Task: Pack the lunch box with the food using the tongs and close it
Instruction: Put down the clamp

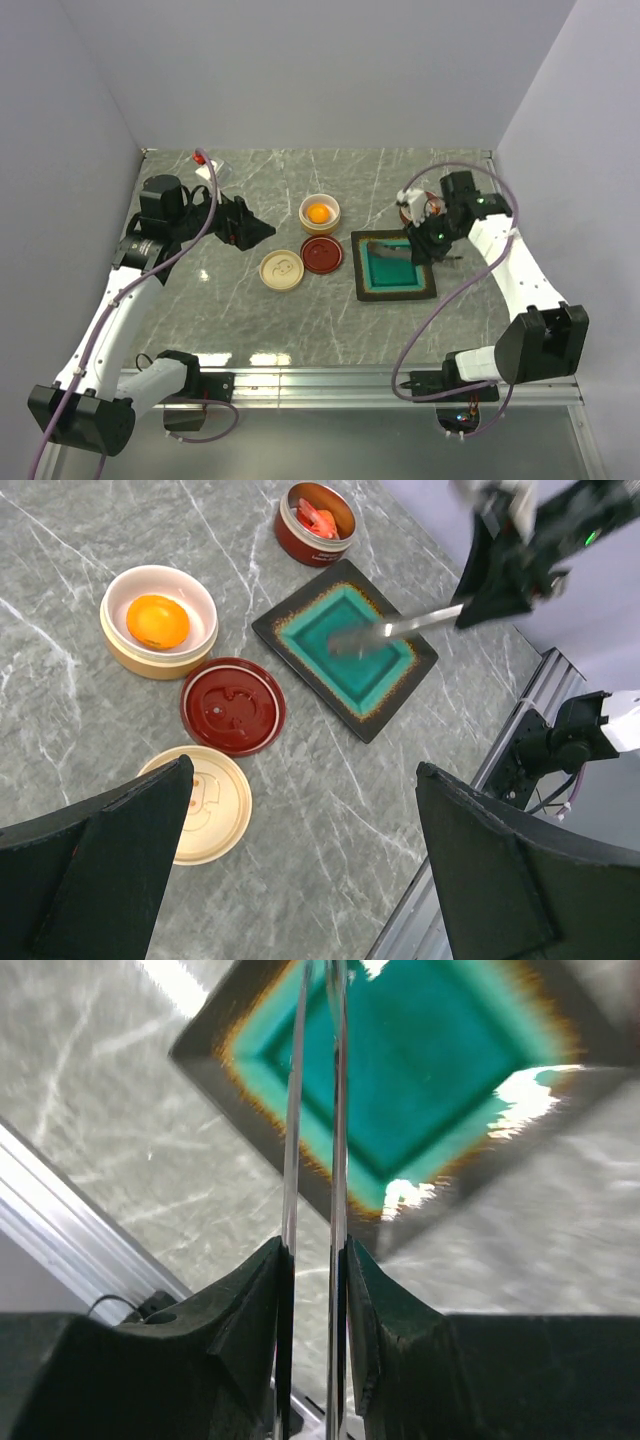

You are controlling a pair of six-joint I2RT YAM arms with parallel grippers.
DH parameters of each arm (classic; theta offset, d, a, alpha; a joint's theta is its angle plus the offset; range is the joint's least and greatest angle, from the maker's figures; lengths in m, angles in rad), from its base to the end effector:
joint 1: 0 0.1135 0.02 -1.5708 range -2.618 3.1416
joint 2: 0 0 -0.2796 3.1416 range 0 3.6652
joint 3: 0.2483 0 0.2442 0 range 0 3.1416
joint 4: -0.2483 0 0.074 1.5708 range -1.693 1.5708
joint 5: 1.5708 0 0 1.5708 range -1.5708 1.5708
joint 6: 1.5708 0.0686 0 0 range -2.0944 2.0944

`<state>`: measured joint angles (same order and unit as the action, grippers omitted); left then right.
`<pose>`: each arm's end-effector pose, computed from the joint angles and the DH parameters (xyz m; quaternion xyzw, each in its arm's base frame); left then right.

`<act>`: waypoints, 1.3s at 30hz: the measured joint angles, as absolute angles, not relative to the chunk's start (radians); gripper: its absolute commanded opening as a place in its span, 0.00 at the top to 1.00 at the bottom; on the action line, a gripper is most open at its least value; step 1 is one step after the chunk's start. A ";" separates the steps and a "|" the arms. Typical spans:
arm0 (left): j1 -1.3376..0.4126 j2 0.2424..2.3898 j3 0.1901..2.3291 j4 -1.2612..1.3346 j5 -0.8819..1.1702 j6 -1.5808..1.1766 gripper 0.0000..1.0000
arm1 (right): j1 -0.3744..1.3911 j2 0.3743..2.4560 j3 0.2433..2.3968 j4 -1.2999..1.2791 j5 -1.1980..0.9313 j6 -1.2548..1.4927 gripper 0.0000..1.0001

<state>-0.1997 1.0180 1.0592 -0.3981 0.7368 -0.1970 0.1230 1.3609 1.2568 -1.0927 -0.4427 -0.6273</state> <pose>0.2106 -0.0896 0.3776 0.2064 0.7660 -0.3949 0.4634 0.2476 0.0602 0.2955 -0.3892 0.8770 0.1636 0.2295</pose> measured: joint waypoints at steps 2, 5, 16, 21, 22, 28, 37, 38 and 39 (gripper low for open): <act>-0.198 1.013 1.059 -0.397 0.737 -0.198 0.01 | 0.154 1.349 1.160 -1.053 -0.434 -0.630 0.63; -0.196 1.010 1.059 -0.393 0.737 -0.200 0.01 | 0.192 1.348 1.058 -1.002 -0.414 -0.628 0.63; -0.193 1.010 1.049 -0.385 0.737 -0.200 0.01 | 0.199 1.356 0.931 -0.788 -0.337 -0.625 0.57; -0.193 1.011 1.048 -0.385 0.737 -0.198 0.00 | 0.199 1.426 0.924 -0.741 -0.304 -0.624 0.45; -0.193 1.012 1.048 -0.385 0.736 -0.196 0.01 | 0.199 1.444 0.924 -0.736 -0.299 -0.622 0.44; -0.193 1.013 1.048 -0.388 0.736 -0.187 0.00 | 0.199 1.492 0.924 -0.717 -0.266 -0.620 0.34; -0.193 1.029 1.048 -0.416 0.735 -0.177 0.01 | 0.199 1.495 0.948 -0.725 -0.240 -0.618 0.01; -0.193 1.029 1.048 -0.418 0.735 -0.176 0.01 | 0.199 1.495 0.952 -0.725 -0.238 -0.622 0.01; -0.193 1.029 1.048 -0.419 0.735 -0.176 0.01 | 0.199 1.495 0.959 -0.727 -0.236 -0.622 0.00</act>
<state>-0.1932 1.0294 1.0485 -0.4191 0.7353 -0.1764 0.1986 1.4952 0.9588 -0.7273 -0.2359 -0.6216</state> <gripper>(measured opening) 0.995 0.991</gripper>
